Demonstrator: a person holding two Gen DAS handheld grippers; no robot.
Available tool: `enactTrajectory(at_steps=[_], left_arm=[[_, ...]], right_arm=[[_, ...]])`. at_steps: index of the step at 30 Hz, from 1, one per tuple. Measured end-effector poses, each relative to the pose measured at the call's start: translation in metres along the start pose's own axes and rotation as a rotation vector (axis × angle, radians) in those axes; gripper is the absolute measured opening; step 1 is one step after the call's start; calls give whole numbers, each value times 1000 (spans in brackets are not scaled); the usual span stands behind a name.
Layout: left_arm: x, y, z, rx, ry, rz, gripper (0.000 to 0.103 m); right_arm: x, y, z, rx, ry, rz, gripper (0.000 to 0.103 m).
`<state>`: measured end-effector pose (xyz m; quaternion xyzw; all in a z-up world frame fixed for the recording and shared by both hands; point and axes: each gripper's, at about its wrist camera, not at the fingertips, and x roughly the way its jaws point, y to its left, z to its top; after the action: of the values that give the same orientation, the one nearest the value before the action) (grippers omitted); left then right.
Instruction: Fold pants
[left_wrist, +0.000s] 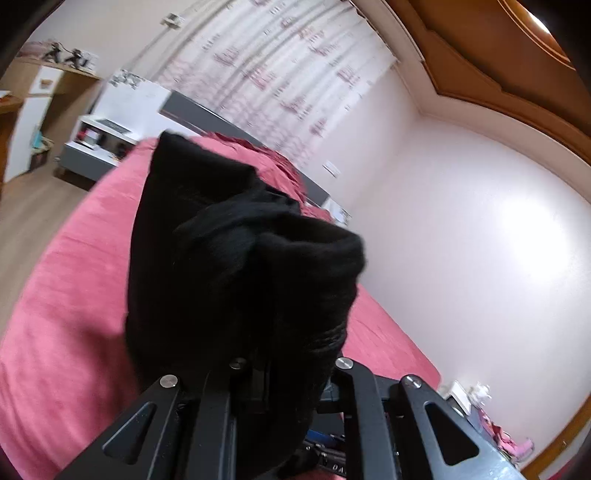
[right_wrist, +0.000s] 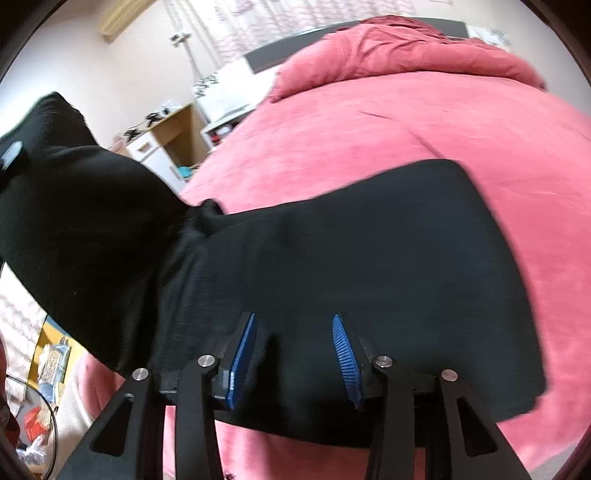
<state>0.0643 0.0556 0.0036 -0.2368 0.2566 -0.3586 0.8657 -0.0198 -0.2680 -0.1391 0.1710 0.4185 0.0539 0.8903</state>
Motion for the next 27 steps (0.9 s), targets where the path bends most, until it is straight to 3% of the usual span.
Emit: enactTrajectory(at_steps=[4, 13, 20, 27], left_arm=[[25, -19, -10, 28, 55, -27, 14], [89, -57, -42, 153, 216, -40, 14], [118, -72, -86, 214, 306, -44, 14], [151, -89, -110, 338, 356, -37, 14]], right_arm=[[-21, -35, -3, 103, -26, 8, 45], [-52, -88, -11, 389, -139, 193, 51], [-78, -115, -24, 429, -180, 114, 54], [-88, -135, -38, 520, -250, 195, 54]])
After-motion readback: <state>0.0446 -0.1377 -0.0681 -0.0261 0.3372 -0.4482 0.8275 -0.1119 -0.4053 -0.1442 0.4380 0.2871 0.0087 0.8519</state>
